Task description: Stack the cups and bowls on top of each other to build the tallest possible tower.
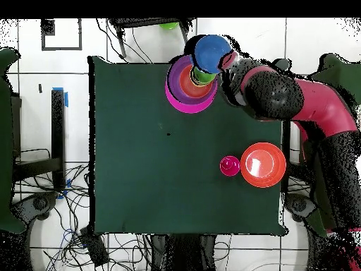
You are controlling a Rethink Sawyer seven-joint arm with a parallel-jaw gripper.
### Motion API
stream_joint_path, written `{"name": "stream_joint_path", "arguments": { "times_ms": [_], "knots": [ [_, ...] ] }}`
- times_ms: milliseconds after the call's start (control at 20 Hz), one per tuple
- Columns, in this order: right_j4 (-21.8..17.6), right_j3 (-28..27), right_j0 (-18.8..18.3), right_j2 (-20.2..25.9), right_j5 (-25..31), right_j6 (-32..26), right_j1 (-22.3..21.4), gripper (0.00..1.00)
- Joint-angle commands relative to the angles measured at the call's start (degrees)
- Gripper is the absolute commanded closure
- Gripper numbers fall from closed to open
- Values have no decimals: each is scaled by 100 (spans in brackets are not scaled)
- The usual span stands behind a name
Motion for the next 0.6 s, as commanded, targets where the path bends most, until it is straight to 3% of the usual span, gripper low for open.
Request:
{"name": "stream_joint_path", "arguments": {
  "times_ms": [50,600],
  "knots": [
    [-387,378,113,-60,168,-1166,97,100],
    [-384,404,145,-69,151,-1116,92,100]
  ]
}}
